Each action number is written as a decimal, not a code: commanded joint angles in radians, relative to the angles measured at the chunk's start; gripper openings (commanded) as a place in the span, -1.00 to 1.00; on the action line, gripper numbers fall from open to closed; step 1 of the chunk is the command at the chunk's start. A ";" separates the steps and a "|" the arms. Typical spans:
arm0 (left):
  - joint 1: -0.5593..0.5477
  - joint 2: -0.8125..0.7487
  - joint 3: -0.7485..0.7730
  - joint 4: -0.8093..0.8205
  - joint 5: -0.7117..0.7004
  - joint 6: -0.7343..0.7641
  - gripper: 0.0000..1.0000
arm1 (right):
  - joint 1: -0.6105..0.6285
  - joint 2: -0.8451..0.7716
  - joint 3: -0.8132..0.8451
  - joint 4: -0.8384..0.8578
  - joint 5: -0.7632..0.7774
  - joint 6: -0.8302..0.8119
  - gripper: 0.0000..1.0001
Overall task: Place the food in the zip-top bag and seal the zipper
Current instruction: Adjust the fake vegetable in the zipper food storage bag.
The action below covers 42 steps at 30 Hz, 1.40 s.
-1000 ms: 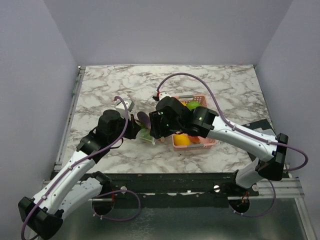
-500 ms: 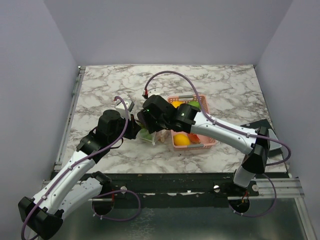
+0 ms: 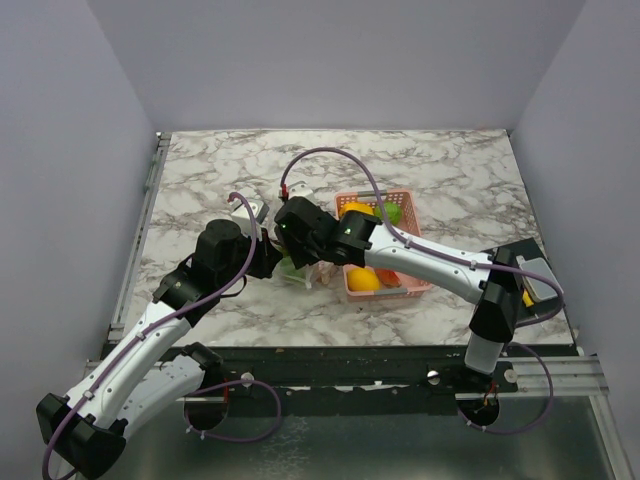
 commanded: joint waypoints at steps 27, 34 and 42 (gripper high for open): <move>-0.005 0.004 -0.008 0.026 0.011 0.000 -1.00 | 0.001 0.039 -0.055 0.031 0.078 0.028 -0.14; -0.008 0.004 -0.008 0.027 0.011 0.000 -1.00 | 0.001 0.037 -0.041 0.057 0.100 0.019 -0.48; -0.014 0.002 -0.008 0.029 0.028 0.003 -1.00 | -0.007 0.070 0.039 0.023 0.115 -0.042 -0.88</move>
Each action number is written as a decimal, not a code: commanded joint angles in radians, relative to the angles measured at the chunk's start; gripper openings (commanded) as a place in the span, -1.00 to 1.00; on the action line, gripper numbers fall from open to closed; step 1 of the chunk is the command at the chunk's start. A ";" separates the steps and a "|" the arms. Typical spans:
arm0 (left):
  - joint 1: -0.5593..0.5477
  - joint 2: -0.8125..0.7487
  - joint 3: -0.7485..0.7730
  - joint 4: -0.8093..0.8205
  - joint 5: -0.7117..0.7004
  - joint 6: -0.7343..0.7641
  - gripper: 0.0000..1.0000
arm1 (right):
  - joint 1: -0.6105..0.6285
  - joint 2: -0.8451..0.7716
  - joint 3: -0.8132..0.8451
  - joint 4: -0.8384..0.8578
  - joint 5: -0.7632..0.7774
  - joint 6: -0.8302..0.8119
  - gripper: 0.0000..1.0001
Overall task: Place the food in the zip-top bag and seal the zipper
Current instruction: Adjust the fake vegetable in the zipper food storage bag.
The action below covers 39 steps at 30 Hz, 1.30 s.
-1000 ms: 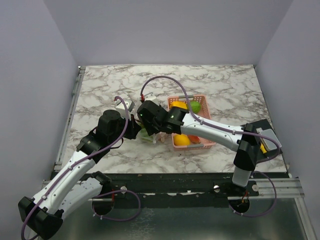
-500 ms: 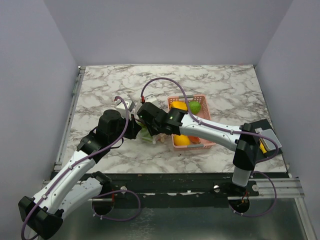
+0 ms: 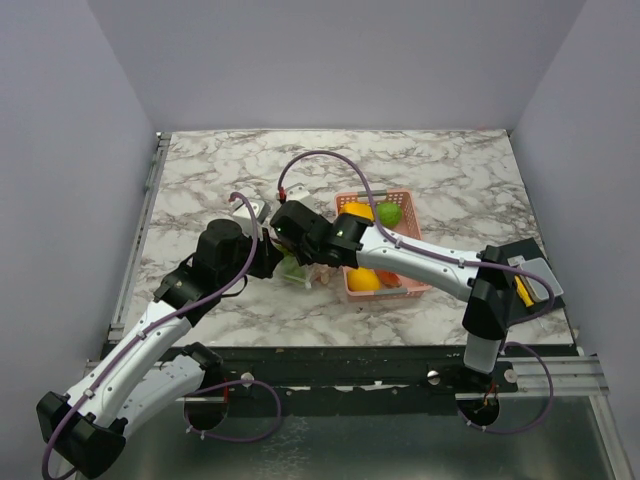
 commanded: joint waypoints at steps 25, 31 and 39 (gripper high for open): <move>-0.008 -0.067 -0.016 0.070 0.231 0.003 -1.00 | -0.107 0.046 0.010 0.091 -0.079 -0.260 -0.99; -0.009 -0.062 -0.018 0.076 0.252 0.003 -1.00 | -0.136 0.093 0.036 0.114 -0.115 -0.266 -0.99; -0.008 -0.061 -0.018 0.078 0.262 0.002 -1.00 | -0.173 0.151 0.083 0.132 -0.147 -0.216 -0.98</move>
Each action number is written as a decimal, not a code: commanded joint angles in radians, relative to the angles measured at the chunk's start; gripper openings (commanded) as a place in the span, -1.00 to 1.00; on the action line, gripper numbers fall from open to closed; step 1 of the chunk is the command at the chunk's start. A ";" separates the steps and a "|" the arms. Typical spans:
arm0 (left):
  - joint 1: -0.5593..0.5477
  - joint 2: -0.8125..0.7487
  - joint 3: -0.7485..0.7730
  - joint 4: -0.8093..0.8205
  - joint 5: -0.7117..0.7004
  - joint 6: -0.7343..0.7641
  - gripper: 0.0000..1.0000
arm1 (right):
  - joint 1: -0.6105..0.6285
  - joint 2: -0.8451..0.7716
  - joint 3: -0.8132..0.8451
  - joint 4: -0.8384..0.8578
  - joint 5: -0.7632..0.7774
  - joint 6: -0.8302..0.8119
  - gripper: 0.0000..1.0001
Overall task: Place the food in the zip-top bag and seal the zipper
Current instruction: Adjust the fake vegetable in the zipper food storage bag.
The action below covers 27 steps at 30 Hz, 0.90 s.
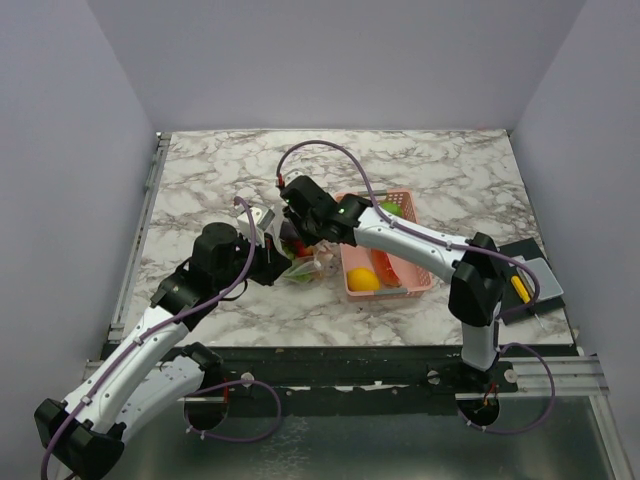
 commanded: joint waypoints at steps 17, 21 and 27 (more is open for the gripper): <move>-0.008 -0.037 0.000 0.045 -0.020 0.006 -1.00 | -0.039 -0.031 0.032 0.061 -0.014 0.166 -0.12; -0.007 -0.027 0.001 0.039 -0.037 0.005 -1.00 | -0.038 -0.095 -0.008 0.061 -0.043 0.181 0.12; -0.009 -0.012 0.002 0.034 -0.054 0.006 -1.00 | -0.038 -0.203 -0.079 0.072 -0.076 0.199 0.28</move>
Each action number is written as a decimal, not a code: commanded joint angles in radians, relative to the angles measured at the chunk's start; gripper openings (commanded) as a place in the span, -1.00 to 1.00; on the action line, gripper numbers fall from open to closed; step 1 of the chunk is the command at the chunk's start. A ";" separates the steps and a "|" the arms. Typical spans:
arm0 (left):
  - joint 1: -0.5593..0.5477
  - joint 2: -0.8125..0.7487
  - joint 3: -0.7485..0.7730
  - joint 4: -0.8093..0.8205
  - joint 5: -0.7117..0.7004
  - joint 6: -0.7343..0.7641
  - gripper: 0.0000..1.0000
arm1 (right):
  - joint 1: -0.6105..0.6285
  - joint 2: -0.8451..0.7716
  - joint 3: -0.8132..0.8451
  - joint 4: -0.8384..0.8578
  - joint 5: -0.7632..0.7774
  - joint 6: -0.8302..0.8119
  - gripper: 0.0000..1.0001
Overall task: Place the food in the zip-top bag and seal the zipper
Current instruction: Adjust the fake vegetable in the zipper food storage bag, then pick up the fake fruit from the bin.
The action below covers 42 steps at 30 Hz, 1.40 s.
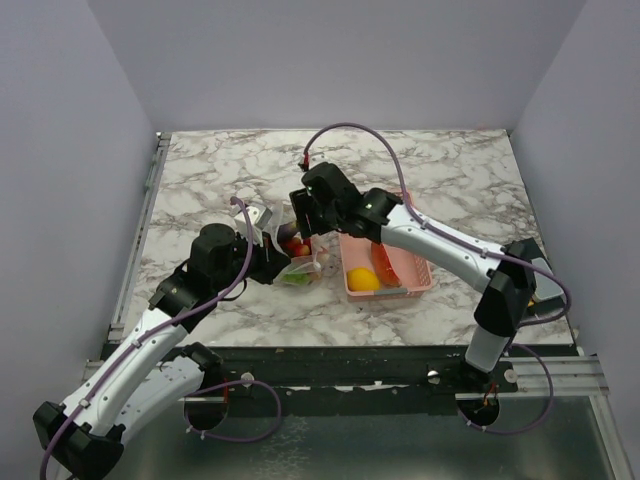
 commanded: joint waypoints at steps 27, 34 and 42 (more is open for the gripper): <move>-0.008 0.022 0.007 0.011 -0.061 0.011 -1.00 | -0.009 -0.574 -0.603 -0.120 0.271 0.178 0.38; -0.008 0.020 0.006 0.011 -0.061 0.010 -1.00 | -0.063 -0.544 -0.698 -0.076 0.241 0.193 0.32; -0.008 0.013 0.006 0.011 -0.062 0.010 -1.00 | -0.159 -0.446 -0.717 0.018 0.160 0.144 0.26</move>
